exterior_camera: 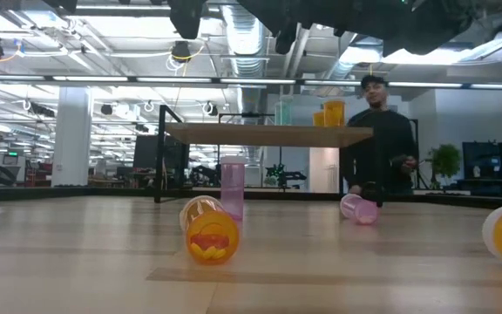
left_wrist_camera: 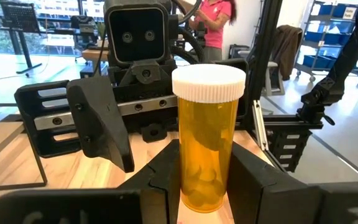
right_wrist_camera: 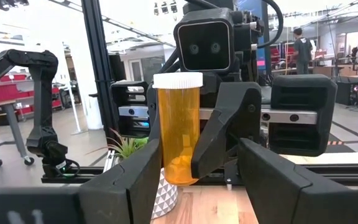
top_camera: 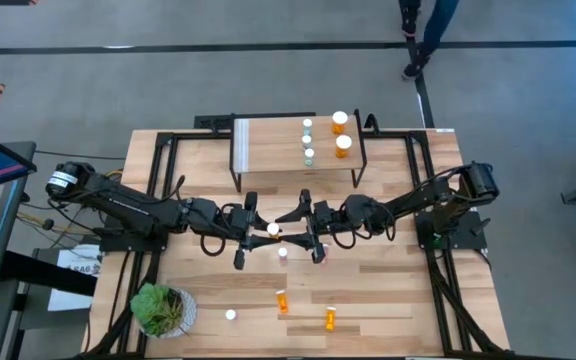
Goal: Pick and place medicine bottles onto shelf by color
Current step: Put the bottom right small orange pill bottle on the shelf
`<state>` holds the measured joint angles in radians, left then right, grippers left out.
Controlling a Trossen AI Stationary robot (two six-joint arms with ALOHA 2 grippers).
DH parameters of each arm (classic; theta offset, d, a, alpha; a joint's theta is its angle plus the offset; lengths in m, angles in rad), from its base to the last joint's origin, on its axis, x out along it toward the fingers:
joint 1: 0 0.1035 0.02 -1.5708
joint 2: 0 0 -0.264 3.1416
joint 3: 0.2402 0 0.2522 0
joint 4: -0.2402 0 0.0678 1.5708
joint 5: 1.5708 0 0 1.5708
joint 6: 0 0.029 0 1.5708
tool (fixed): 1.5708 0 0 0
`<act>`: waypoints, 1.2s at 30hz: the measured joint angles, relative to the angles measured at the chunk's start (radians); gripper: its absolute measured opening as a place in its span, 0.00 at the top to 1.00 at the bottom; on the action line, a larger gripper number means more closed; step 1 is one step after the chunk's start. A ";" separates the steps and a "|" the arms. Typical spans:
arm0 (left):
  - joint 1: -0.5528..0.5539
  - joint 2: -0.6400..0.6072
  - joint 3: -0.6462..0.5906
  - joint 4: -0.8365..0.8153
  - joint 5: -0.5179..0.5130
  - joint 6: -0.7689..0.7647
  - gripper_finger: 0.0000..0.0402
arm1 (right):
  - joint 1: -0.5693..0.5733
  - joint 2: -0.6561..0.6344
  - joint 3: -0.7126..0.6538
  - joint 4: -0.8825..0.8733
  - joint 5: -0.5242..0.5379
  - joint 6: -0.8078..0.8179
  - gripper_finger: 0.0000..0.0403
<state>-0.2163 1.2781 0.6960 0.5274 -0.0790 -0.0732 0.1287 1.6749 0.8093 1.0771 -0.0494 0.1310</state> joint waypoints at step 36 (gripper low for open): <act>0.000 0.000 0.000 -0.032 -0.077 0.000 0.80 | 0.002 0.000 0.000 0.003 0.010 0.003 0.42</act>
<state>-0.2165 1.2781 0.6960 0.4950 -0.1561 -0.0734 0.1304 1.6749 0.8097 1.0797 -0.0394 0.1341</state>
